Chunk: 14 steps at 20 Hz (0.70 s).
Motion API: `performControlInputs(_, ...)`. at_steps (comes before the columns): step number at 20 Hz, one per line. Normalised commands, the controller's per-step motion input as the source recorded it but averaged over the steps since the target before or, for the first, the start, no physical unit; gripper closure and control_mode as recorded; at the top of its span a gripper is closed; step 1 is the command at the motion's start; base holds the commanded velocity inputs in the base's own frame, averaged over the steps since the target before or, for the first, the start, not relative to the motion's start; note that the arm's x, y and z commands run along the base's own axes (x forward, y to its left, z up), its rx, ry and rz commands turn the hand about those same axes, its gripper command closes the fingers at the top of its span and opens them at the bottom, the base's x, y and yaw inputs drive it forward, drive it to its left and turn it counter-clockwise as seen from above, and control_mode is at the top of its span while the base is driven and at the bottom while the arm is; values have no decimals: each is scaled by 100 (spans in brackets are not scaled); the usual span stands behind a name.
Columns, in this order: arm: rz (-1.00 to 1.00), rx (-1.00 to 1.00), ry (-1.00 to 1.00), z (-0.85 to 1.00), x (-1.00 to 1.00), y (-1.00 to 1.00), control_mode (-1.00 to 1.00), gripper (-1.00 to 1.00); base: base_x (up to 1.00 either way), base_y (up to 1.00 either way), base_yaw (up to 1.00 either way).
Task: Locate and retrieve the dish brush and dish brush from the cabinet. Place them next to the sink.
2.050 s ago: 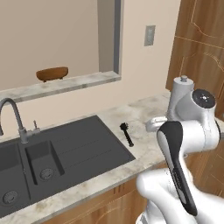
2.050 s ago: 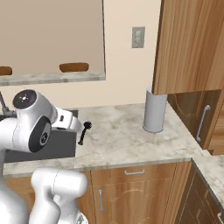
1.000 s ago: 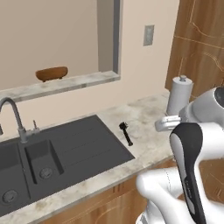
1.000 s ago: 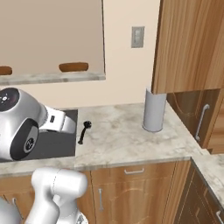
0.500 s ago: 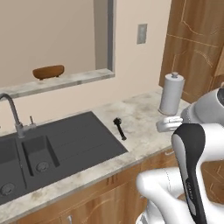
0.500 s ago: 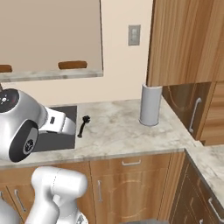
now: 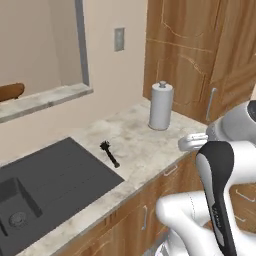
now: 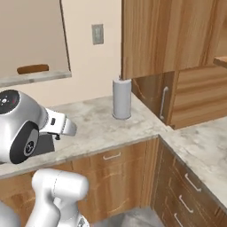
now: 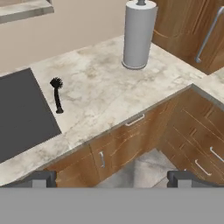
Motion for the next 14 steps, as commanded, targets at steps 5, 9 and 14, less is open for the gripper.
performControlInputs(5,0,0,0,0,0,0,100,-100,0,0,-50)
performControlInputs(9,0,0,0,0,0,0,100,-100,0,0,-50)
performControlInputs(14,0,0,0,0,0,0,100,-100,0,0,-50)
